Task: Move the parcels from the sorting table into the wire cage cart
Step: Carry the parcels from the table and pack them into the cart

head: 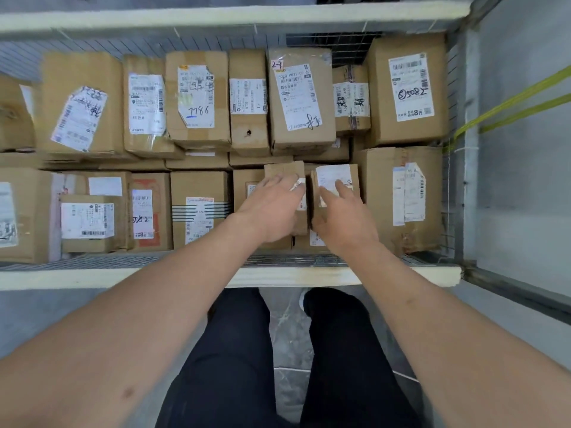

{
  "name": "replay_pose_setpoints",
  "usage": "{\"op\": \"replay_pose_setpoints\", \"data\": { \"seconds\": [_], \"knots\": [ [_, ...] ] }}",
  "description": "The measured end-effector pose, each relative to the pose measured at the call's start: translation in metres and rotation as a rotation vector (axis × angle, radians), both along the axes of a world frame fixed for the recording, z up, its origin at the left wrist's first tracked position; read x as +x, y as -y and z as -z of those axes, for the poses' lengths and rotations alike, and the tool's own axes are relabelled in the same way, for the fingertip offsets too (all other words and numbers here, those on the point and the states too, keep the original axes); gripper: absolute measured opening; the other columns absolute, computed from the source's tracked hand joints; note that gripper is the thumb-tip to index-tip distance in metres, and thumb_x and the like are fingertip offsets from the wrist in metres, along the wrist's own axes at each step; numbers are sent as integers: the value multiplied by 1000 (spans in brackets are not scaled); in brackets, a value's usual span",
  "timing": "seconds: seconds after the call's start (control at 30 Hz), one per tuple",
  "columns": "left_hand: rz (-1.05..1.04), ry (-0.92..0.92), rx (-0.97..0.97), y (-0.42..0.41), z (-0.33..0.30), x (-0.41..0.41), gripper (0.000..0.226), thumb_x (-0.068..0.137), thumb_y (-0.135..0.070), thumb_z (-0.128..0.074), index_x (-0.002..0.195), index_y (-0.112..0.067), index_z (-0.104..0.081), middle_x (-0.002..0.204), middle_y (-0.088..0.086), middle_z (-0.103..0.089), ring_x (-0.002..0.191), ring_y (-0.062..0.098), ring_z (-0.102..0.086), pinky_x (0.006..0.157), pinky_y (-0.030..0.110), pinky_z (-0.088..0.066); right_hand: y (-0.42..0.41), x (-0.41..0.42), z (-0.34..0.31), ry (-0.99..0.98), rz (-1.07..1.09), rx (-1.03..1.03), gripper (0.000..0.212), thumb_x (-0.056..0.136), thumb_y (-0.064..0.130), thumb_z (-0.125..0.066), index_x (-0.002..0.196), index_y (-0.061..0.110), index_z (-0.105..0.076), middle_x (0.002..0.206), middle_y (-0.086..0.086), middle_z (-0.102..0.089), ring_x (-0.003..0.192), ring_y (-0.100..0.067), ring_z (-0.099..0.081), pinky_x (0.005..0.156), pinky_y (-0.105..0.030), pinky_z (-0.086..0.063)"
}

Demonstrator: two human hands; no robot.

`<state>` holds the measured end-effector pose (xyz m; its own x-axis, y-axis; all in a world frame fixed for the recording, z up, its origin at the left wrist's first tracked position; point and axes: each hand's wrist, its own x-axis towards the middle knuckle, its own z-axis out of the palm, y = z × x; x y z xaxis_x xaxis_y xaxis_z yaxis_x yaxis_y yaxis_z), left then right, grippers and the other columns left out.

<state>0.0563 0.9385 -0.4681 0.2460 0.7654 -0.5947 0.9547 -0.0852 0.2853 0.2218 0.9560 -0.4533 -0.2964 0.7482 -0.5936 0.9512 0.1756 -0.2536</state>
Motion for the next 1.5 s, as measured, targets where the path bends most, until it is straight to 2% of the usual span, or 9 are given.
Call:
{"op": "replay_pose_setpoints", "data": {
  "seconds": [0.1, 0.2, 0.4, 0.57, 0.73, 0.77, 1.1, 1.37, 1.5],
  "knots": [
    [6, 32, 35, 1, -40, -7, 53, 97, -16, -54, 149, -9, -43, 150, 13, -41, 139, 35, -38, 115, 45, -31, 5, -4, -38, -24, 7, 35, 45, 98, 23, -58, 142, 16, -57, 152, -14, -47, 135, -34, -47, 100, -43, -48],
    [30, 64, 96, 1, -78, -16, 50, 96, -20, -55, 145, -11, -46, 140, 10, -46, 132, 33, -45, 114, 50, -37, 9, -7, -79, -35, 0, 70, 44, 98, 26, -57, 141, 16, -59, 145, -13, -53, 131, -34, -49, 100, -43, -46],
    [151, 38, 216, -2, -163, -34, 53, 99, -43, -52, 147, -21, -47, 153, 7, -43, 140, 32, -42, 115, 53, -37, 20, -14, -163, -48, 48, 143, 55, 97, 44, -59, 148, 25, -53, 154, -10, -48, 143, -28, -42, 113, -44, -37],
    [256, 59, 312, -3, -228, -45, 53, 98, -47, -51, 147, -25, -48, 150, 4, -45, 137, 28, -44, 116, 48, -37, 36, -16, -231, -3, 116, 239, 55, 96, 45, -57, 147, 24, -55, 146, -6, -56, 132, -29, -52, 106, -44, -45],
    [377, 70, 409, -9, -293, -45, 51, 95, -51, -52, 138, -25, -54, 141, 2, -51, 127, 28, -52, 105, 44, -46, 52, -17, -298, 48, 162, 334, 40, 92, 47, -52, 124, 24, -64, 116, 3, -62, 111, -27, -60, 82, -37, -49],
    [395, 70, 431, -10, -306, -43, 52, 95, -51, -52, 140, -25, -53, 141, 1, -51, 126, 28, -53, 105, 43, -46, 54, -16, -311, 51, 181, 365, 41, 92, 48, -52, 123, 25, -65, 115, 3, -62, 109, -26, -61, 82, -37, -50],
    [511, 148, 584, 1, -421, 10, 59, 98, -52, -54, 152, -29, -44, 148, -5, -44, 130, 22, -50, 97, 40, -51, 99, 23, -428, 68, 300, 542, 54, 97, 51, -55, 146, 28, -53, 152, -10, -49, 139, -32, -44, 111, -44, -42],
    [566, 298, 734, 26, -498, 74, 62, 99, -52, -57, 155, -32, -40, 151, -9, -41, 132, 17, -49, 100, 38, -52, 152, 77, -505, 112, 406, 647, 55, 98, 53, -54, 146, 28, -51, 152, -7, -47, 139, -28, -45, 110, -42, -43],
    [653, 394, 762, 36, -530, 110, 65, 98, -50, -62, 156, -33, -39, 150, -8, -43, 130, 16, -52, 101, 37, -52, 177, 102, -531, 130, 521, 708, 64, 98, 57, -53, 155, 31, -43, 160, -4, -41, 144, -27, -42, 111, -45, -42]
  ]
}}
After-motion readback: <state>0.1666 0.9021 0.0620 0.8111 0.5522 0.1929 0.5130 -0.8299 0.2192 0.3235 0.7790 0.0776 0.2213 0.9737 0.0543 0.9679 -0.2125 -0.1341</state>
